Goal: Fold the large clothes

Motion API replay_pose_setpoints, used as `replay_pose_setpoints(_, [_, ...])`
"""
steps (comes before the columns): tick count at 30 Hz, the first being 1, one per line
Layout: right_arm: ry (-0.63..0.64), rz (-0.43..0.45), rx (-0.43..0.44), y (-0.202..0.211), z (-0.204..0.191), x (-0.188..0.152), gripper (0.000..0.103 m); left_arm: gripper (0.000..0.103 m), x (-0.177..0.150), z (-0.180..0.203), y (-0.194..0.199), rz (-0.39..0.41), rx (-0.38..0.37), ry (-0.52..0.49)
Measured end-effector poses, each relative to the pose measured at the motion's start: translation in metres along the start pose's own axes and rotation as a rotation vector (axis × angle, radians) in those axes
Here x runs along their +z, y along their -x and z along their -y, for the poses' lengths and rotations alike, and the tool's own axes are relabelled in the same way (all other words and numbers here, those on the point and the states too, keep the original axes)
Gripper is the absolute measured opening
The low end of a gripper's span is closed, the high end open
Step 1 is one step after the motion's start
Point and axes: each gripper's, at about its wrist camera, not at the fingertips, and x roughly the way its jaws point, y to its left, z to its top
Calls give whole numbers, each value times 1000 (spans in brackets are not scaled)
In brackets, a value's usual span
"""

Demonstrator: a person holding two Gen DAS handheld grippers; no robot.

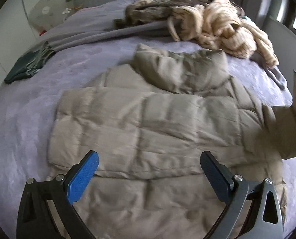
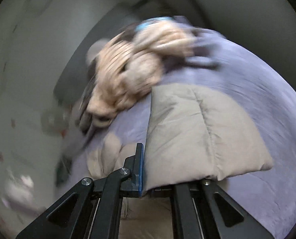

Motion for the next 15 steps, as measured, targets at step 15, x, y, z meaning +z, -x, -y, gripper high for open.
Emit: replay_pose_setpoints(15, [386,-362,-89,-176,-124,-160,6,102,0,-73,-30,1,49,105])
